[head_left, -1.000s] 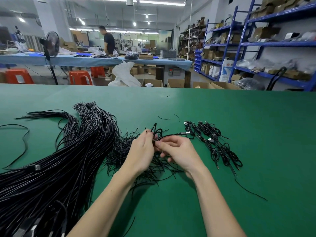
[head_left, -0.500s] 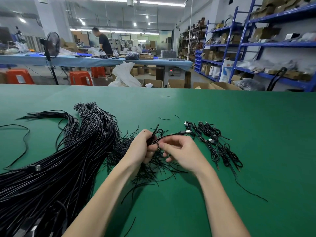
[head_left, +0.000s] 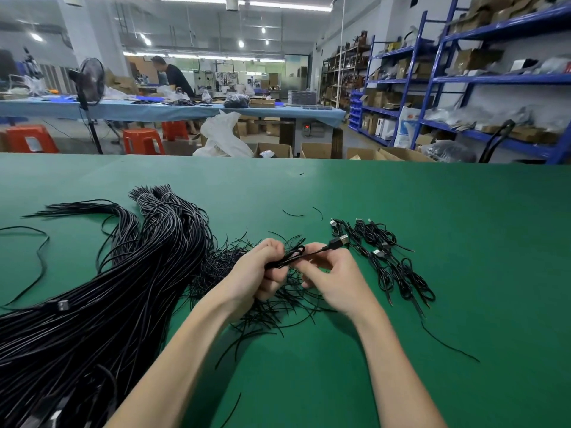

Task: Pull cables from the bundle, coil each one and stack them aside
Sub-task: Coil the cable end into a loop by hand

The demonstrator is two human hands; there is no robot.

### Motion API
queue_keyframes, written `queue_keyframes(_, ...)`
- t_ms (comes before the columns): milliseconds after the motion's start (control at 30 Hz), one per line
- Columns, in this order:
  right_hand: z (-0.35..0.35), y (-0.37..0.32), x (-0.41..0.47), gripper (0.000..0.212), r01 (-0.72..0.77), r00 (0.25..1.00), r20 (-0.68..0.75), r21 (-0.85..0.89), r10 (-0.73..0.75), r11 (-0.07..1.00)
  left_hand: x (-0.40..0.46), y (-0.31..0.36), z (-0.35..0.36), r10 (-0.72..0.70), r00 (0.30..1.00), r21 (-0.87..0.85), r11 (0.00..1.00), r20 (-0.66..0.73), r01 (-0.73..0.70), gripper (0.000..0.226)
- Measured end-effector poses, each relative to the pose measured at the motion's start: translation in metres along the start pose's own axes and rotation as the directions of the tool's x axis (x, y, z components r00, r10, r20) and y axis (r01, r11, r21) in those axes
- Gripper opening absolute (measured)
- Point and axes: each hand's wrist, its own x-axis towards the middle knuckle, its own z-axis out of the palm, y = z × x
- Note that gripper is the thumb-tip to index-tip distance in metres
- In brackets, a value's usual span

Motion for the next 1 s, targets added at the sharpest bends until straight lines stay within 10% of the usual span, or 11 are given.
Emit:
queue_keyframes(267,-0.011,-0.006,-0.003,0.029,-0.017,0.980,0.199,0.188,-0.021,0.982,-0.008,0.005,-0.007,-0.116,0.963,-0.077,0.987,0.243,0.139,0.012)
queue_keyframes(467,-0.028,0.000,-0.010,0.008,-0.178,0.947,0.311,0.309,0.077,0.934,-0.016,0.013,-0.005,-0.155,0.909,0.166,0.981,0.387,0.097,0.011)
queue_keyframes(600,-0.038,0.000,-0.010,0.033,-0.325,0.898,0.385,0.259,0.211,0.910,-0.020,0.018,-0.001,-0.167,0.900,0.341,0.940,0.403,0.021,0.010)
queue_keyframes(1000,-0.045,-0.025,-0.007,0.017,-0.223,0.918,0.339,0.019,0.203,0.975,-0.012,0.019,0.008,-0.018,0.972,0.820,0.541,0.234,-0.187,0.022)
